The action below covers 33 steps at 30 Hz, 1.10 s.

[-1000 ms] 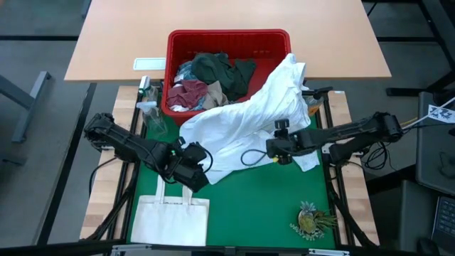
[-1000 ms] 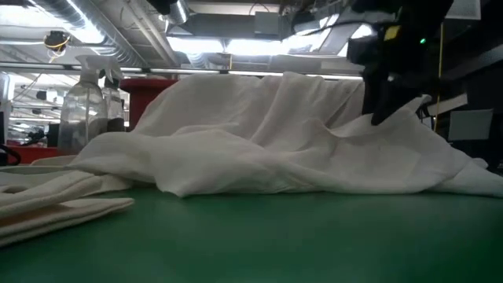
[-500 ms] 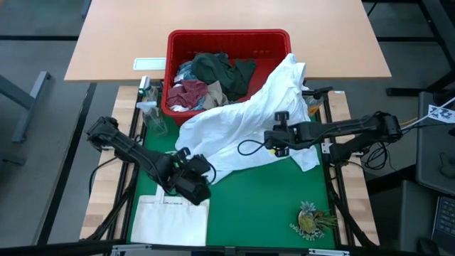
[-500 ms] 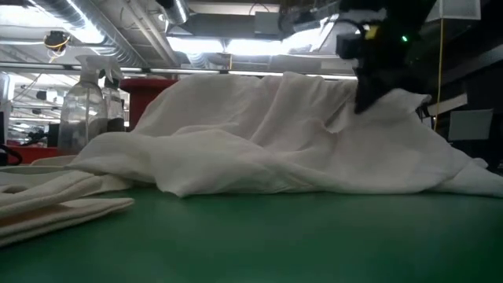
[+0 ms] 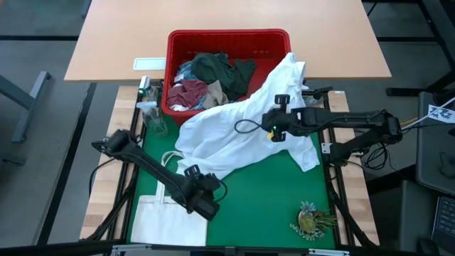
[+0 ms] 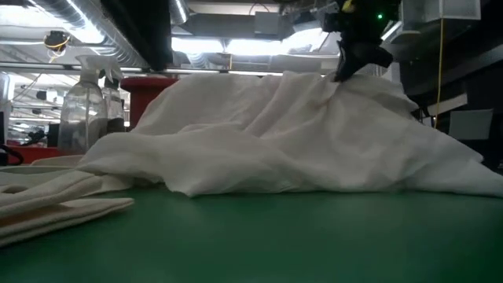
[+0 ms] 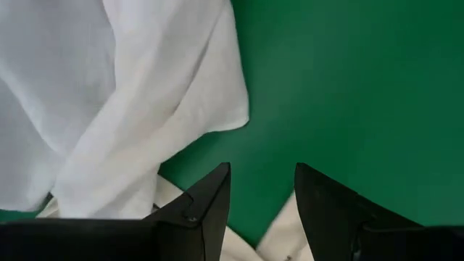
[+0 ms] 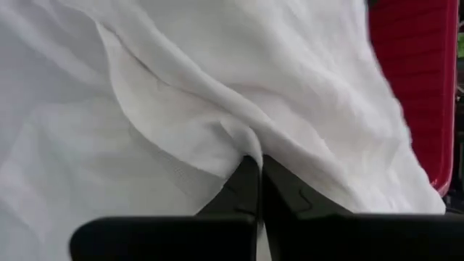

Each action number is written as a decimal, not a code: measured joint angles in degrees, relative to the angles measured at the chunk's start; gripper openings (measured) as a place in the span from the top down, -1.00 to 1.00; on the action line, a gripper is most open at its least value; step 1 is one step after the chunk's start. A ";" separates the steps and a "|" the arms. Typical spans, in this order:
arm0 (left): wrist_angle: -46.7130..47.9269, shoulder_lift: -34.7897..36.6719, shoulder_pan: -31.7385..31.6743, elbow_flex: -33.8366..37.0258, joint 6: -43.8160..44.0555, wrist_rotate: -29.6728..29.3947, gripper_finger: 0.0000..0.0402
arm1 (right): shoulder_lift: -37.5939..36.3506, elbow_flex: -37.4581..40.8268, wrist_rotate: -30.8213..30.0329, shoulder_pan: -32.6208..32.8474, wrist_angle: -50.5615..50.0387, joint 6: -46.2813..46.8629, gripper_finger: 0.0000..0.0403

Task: Fold Laundry from Bin
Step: Fold the white polo shirt

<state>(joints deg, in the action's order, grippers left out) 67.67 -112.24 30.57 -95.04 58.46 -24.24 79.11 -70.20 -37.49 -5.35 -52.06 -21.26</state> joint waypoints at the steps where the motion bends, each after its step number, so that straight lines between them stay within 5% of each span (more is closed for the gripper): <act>1: -0.08 -1.04 0.00 0.00 -0.04 -0.26 0.26 | 0.00 -0.15 0.65 -0.70 0.15 -0.46 0.96; 11: -6.90 -9.14 -2.16 0.00 -3.65 -1.74 0.26 | 0.08 -0.30 4.34 -5.82 4.60 -4.58 0.97; 33: -20.90 -9.32 -10.99 6.19 -8.04 4.11 0.26 | 0.08 -0.21 5.47 -10.48 9.09 -7.97 0.97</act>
<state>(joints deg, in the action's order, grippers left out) 46.78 -121.56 19.58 -88.86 50.41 -20.13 79.20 -70.41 -32.02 -15.83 -42.96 -29.23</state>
